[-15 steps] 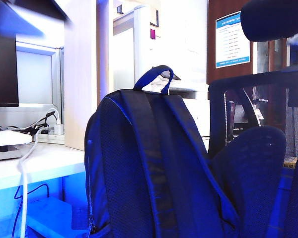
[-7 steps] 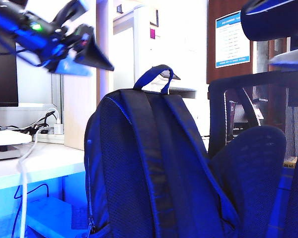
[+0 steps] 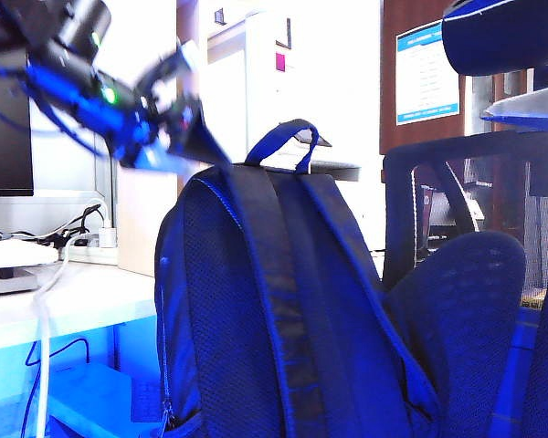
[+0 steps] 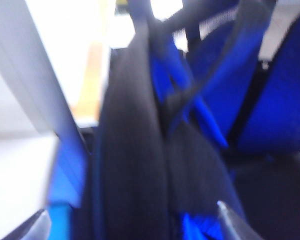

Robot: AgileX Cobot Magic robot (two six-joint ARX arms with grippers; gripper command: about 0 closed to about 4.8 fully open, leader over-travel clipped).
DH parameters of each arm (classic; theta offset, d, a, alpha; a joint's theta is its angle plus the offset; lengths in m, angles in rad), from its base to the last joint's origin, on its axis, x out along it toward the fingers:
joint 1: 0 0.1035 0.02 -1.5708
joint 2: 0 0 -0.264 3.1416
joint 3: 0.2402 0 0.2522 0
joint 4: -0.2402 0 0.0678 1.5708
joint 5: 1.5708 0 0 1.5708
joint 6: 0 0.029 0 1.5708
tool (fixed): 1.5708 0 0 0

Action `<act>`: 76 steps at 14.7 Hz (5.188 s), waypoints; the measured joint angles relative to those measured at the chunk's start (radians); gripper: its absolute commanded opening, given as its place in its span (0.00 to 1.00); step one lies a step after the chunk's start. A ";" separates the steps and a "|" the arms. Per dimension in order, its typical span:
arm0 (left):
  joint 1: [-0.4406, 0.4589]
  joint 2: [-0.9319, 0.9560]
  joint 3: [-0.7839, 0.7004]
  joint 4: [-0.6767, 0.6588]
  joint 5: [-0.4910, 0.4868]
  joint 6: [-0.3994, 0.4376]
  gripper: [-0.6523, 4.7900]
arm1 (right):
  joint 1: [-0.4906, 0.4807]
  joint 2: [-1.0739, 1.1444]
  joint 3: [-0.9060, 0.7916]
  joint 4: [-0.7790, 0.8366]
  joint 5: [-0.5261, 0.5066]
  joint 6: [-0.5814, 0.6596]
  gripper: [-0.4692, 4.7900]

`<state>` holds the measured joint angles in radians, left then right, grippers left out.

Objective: Grab the backpack from the chair and place it on the desk.

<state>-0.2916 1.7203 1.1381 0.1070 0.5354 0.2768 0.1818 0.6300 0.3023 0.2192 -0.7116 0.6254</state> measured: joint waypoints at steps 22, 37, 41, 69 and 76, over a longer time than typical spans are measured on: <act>0.043 -0.433 0.394 -0.312 -0.421 0.049 0.11 | 0.000 0.000 0.000 0.059 -0.179 0.099 0.93; 0.814 -0.204 0.598 -0.344 -0.267 -0.351 0.61 | 0.153 0.006 0.030 0.189 -0.304 0.276 0.93; 0.811 -0.198 0.606 -0.290 -0.211 -0.335 1.00 | 0.162 0.014 0.037 0.227 -0.252 0.284 0.93; 0.243 -1.011 0.264 -0.785 -0.094 -0.086 0.11 | 0.121 0.010 0.037 0.207 -0.135 0.043 0.40; 0.243 -1.455 -0.164 -0.858 -0.193 -0.212 0.11 | 0.035 0.006 0.037 0.056 0.014 -0.359 0.07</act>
<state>-0.0490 0.2657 0.9741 -0.7506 0.3428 0.0647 0.2169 0.6365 0.3389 0.2749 -0.6975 0.2668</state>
